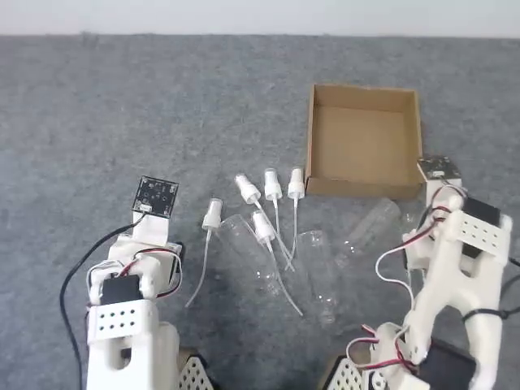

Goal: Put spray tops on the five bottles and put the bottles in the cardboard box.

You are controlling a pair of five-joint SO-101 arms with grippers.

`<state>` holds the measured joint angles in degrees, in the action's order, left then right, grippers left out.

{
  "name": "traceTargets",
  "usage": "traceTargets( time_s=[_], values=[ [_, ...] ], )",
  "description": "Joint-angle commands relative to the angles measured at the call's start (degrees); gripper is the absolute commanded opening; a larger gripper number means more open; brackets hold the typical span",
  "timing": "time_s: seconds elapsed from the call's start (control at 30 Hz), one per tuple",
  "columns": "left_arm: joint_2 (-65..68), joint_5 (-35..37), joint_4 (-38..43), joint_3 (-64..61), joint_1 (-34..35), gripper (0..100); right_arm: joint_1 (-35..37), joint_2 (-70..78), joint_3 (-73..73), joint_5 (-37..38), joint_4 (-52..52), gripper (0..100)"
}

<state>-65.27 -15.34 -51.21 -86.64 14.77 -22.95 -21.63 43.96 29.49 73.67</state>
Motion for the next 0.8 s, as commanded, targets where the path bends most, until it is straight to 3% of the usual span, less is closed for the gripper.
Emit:
traceTargets(
  time_s=[0.0,0.23,0.5,0.77],
  values=[
    [-1.5,-0.5,1.2,0.4,-0.1,18,-4.9,-1.6,-2.5,3.8,-0.9,19.9],
    [-1.5,-0.5,1.2,0.3,-0.2,18,-13.5,-1.6,-2.7,7.5,-5.8,19.9],
    [-1.5,-0.5,1.2,0.3,-0.2,18,-13.8,-1.7,-9.1,7.0,-3.6,20.2],
    [-1.5,-0.5,1.2,0.3,-0.2,18,-2.1,-1.7,-33.0,-1.8,14.2,20.0]
  ],
)
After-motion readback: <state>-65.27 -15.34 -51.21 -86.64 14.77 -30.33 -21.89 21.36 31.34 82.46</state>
